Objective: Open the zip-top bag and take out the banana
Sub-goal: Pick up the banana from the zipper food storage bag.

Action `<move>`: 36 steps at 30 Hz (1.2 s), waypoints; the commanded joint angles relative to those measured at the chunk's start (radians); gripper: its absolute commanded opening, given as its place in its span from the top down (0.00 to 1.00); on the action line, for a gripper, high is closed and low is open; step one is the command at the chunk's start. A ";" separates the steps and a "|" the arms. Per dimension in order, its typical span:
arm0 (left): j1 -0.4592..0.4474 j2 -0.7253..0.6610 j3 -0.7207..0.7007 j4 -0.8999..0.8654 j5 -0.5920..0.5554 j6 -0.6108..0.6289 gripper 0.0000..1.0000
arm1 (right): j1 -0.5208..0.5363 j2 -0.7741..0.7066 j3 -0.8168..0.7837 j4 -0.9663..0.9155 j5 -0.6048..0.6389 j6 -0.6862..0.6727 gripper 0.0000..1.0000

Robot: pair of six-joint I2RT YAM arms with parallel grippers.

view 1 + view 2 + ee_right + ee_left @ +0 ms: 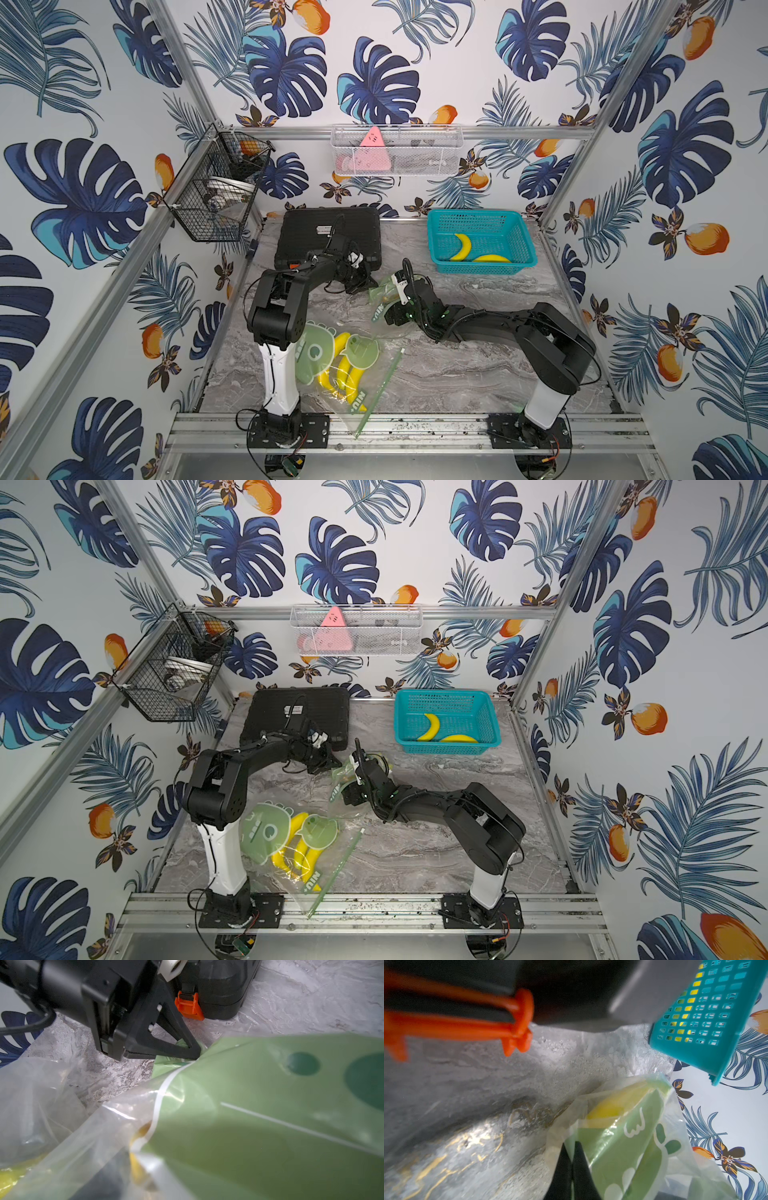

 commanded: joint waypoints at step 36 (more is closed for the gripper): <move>0.000 0.082 0.288 -0.108 -0.183 -0.064 1.00 | -0.406 -0.774 0.230 -0.505 -0.237 -0.099 0.81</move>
